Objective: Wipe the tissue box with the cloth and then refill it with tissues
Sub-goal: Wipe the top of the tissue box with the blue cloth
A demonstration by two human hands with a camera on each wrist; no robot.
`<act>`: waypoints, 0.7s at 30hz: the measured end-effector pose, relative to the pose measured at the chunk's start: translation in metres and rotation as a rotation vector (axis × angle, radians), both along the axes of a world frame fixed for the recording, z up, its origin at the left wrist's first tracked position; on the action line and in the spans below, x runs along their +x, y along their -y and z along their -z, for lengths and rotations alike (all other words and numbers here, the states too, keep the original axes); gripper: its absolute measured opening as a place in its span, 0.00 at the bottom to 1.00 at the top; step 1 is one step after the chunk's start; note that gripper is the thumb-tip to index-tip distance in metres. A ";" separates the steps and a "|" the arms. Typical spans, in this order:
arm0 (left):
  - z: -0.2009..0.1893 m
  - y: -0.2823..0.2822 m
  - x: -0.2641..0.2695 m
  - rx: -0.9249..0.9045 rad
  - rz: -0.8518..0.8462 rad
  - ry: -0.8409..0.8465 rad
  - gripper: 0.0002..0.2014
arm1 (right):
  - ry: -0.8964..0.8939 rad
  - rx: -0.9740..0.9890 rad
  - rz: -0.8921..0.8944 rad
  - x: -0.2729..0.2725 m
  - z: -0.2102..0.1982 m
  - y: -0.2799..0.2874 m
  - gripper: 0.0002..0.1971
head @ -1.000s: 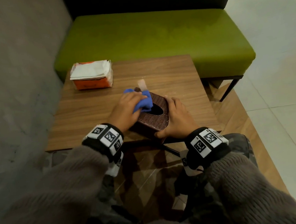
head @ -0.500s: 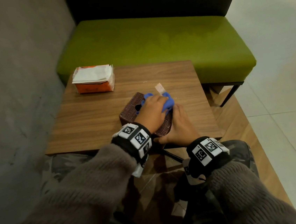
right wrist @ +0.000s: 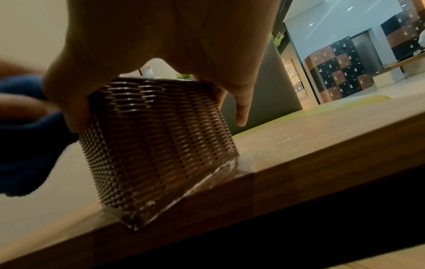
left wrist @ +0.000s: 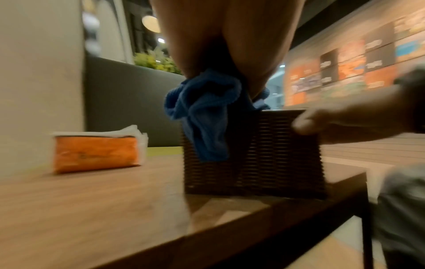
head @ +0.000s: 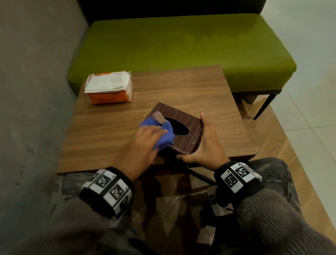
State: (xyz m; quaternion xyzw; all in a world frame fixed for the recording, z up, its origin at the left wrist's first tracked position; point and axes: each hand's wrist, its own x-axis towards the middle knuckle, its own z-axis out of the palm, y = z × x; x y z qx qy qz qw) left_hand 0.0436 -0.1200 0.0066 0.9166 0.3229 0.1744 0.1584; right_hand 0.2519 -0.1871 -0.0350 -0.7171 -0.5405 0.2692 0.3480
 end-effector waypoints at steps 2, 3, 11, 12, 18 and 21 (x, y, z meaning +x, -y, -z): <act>-0.003 -0.019 -0.003 -0.007 -0.121 0.039 0.16 | 0.013 0.001 -0.001 0.000 -0.002 -0.001 0.69; -0.006 -0.023 0.001 -0.013 -0.173 0.020 0.14 | 0.020 -0.004 -0.004 0.000 -0.004 -0.001 0.68; -0.020 0.008 0.072 -0.140 -0.222 -0.123 0.15 | 0.084 -0.033 0.032 -0.006 -0.011 -0.001 0.68; -0.020 0.011 0.077 -0.144 -0.256 -0.123 0.15 | 0.079 -0.040 0.036 -0.006 -0.012 -0.002 0.68; -0.029 -0.008 0.056 -0.153 -0.162 -0.275 0.15 | 0.145 -0.064 -0.014 -0.001 -0.015 -0.004 0.66; -0.037 -0.032 0.045 -0.161 -0.148 -0.392 0.14 | 0.180 -0.064 -0.023 0.000 -0.015 -0.005 0.65</act>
